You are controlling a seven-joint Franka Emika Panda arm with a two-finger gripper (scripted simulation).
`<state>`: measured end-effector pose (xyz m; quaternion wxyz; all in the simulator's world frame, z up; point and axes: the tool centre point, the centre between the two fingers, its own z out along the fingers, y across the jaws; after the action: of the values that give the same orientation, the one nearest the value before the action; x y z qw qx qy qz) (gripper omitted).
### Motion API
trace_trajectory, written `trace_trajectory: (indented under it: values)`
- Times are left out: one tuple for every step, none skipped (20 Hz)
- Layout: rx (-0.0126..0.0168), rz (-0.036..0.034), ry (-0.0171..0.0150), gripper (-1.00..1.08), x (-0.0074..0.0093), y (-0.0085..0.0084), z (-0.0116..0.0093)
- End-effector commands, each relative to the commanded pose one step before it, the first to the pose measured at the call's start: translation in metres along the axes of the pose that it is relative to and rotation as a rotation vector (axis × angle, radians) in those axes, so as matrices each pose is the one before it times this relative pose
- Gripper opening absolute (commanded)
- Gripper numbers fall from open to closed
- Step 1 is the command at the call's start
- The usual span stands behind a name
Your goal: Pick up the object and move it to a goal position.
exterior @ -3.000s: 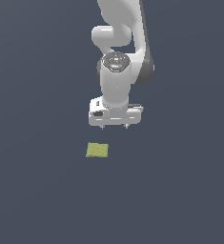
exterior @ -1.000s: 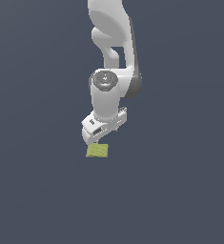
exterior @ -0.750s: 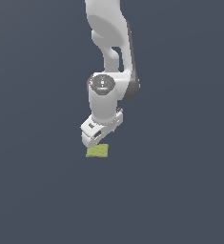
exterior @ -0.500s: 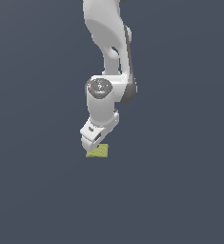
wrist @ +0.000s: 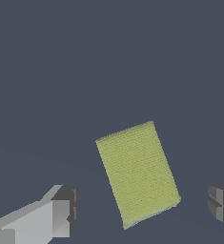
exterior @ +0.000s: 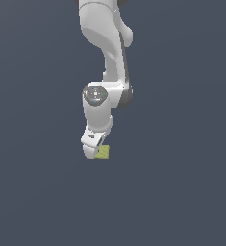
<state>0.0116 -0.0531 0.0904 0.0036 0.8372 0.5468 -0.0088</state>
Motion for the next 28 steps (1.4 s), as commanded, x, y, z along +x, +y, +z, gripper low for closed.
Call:
trace_trajectory:
  values:
    - [-0.00074,-0.06454,0.00256,1.0,-0.00282,0.0023,0.00535]
    - [-0.00029,-0.0251,0.00105,1.0,-0.00119,0.0008,0.00211]
    - [-0.00032,-0.02507,0.00109,1.0,-0.0012,0.00076,0.0021]
    - [-0.00036,-0.02477,0.00111,1.0,-0.0012,0.0007,0.00207]
    - [-0.00038,-0.02358,0.00109,1.0,-0.00117,0.00064,0.00197]
    - [-0.00039,-0.0223,0.00106,1.0,-0.00111,0.00057,0.00186]
    - [-0.0004,-0.02102,0.00102,1.0,-0.00106,0.0005,0.00175]
    - [-0.00041,-0.01973,0.00098,1.0,-0.00101,0.00044,0.00164]
    - [-0.00041,-0.01846,0.00093,1.0,-0.00094,0.00039,0.00153]
    - [-0.0004,-0.01717,0.00088,1.0,-0.00089,0.00034,0.00142]
    - [-0.00039,-0.0159,0.00083,1.0,-0.00082,0.0003,0.00131]
    - [-0.00038,-0.01461,0.00077,1.0,-0.00077,0.00026,0.00121]
    - [-0.00036,-0.01335,0.00071,1.0,-0.0007,0.00022,0.0011]
    - [-0.00034,-0.01208,0.00065,1.0,-0.00063,0.00019,0.00099]
    - [-0.00032,-0.01077,0.00058,1.0,-0.00059,0.00016,0.00089]
    - [-0.00029,-0.00952,0.00052,1.0,-0.0005,0.00014,0.00078]
    - [-0.00026,-0.00824,0.00045,1.0,-0.00044,0.00011,0.00068]
    - [-0.00022,-0.00699,0.00038,1.0,-0.00036,0.00009,0.00057]
    - [-0.00018,-0.00568,0.00031,1.0,-0.00032,0.00007,0.00047]
    - [-0.00015,-0.00447,0.00025,1.0,-0.00022,0.00006,0.00036]
    - [-0.00011,-0.00316,0.00017,1.0,-0.00018,0.00004,0.00026]
    - [-0.00007,-0.00195,0.00011,1.0,-0.00007,0.00002,0.00015]
    - [-0.00002,-0.00069,0.00004,1.0,0.0,0.00001,0.00005]
    - [0.0004,0.00445,-0.00024,1.0,-0.00003,-0.00015,-0.00019]
    - [0.0,0.0,0.0,1.0,-0.00002,-0.00001,0.00038]
    - [0.0,0.0,0.0,1.0,-0.00007,-0.00003,0.00113]
    - [0.0,0.0,0.0,1.0,-0.00011,-0.00005,0.00188]
    - [-0.00002,-0.00069,-0.00002,1.0,0.00028,-0.00005,0.00261]
